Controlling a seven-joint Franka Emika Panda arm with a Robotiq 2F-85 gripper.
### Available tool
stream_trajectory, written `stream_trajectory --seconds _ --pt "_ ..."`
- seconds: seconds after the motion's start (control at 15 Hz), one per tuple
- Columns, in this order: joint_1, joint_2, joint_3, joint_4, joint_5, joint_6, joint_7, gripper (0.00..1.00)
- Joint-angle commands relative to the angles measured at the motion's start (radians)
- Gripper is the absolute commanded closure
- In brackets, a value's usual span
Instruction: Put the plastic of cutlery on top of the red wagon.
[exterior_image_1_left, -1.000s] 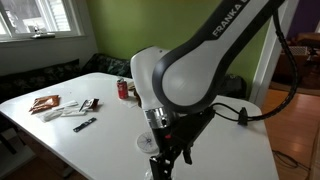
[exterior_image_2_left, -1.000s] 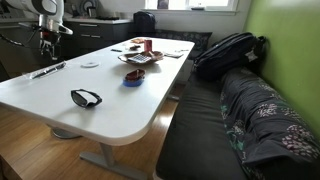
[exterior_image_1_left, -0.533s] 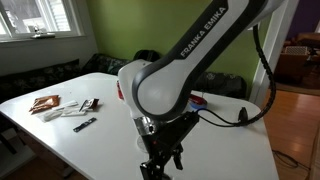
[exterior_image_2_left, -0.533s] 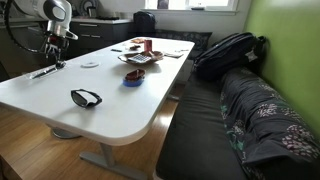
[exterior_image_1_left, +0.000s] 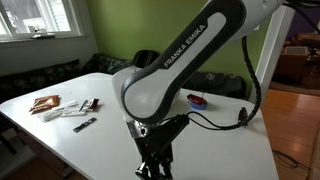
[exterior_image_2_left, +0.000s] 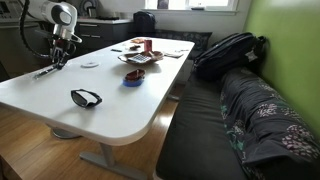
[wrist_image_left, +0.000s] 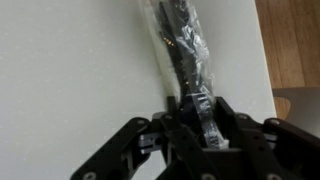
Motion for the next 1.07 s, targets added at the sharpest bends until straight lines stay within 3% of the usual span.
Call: stream_trajectory --seconds 0.0,0.07,0.47,0.53,0.6,0.73,0.8,0.93,1.0 --pt "-0.002 -0.007 0.002 0.015 0.019 -0.013 -0.025 0.87" --pt "-0.009 -0.026 0.002 -0.006 0.027 0.000 -0.023 0.94" --pt "-0.074 -0.258 -0.046 -0.318 0.119 0.250 0.122 0.92" --pt "-0.055 -0.150 -0.046 -0.168 0.082 0.166 0.080 0.92" --pt "-0.064 -0.173 -0.047 -0.192 0.085 0.176 0.080 0.69" --pt "-0.064 -0.172 -0.047 -0.185 0.085 0.174 0.080 0.69" --pt "-0.060 -0.167 -0.046 -0.181 0.085 0.173 0.080 0.92" --pt "-0.068 -0.230 -0.077 -0.257 0.093 0.226 0.143 0.92" --pt "-0.073 -0.308 -0.112 -0.350 0.075 0.252 0.187 0.92"
